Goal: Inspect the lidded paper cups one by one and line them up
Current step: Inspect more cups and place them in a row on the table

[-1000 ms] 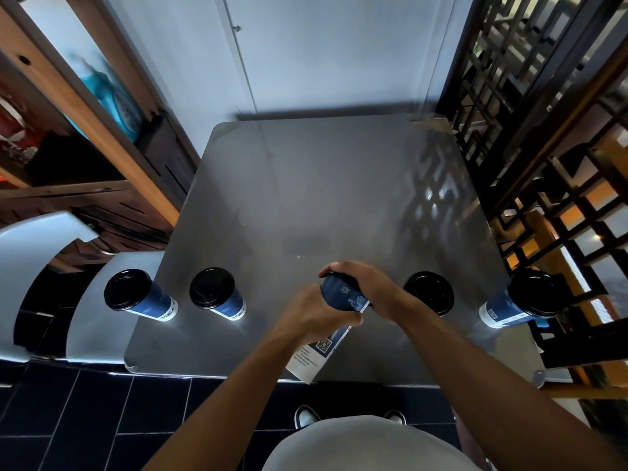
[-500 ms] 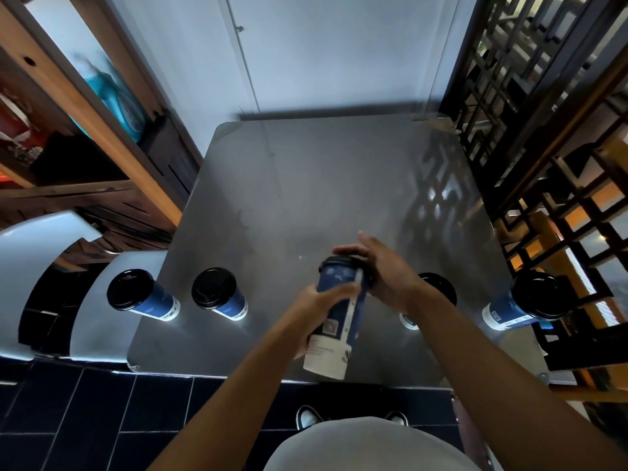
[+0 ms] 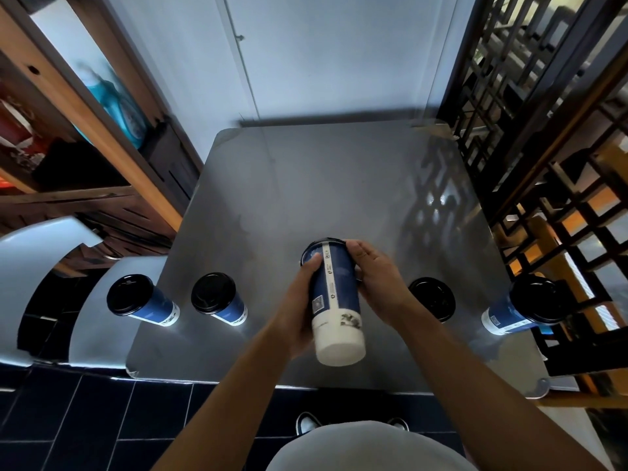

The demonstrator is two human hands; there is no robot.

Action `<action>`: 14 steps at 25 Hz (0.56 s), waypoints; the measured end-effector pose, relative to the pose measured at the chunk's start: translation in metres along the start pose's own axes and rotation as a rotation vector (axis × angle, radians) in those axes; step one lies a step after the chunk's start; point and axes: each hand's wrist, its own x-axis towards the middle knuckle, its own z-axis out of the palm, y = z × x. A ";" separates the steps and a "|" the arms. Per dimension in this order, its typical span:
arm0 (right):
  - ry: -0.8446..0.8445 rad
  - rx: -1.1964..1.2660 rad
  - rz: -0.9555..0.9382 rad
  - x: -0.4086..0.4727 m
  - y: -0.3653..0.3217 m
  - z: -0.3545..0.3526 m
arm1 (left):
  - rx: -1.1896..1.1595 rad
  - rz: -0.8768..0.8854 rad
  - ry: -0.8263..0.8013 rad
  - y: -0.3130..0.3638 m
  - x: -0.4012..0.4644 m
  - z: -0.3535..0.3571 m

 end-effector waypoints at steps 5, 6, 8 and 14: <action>0.079 -0.016 0.094 0.001 0.015 0.006 | 0.088 0.131 0.134 -0.014 0.023 -0.002; 0.101 -0.033 0.094 0.000 0.016 0.007 | 0.067 0.121 0.126 -0.013 0.022 -0.003; 0.135 -0.054 0.083 -0.004 0.017 0.009 | 0.043 0.100 0.118 -0.012 0.024 -0.005; 0.158 -0.111 0.094 -0.009 0.013 0.013 | -0.029 0.082 0.083 -0.017 0.027 -0.009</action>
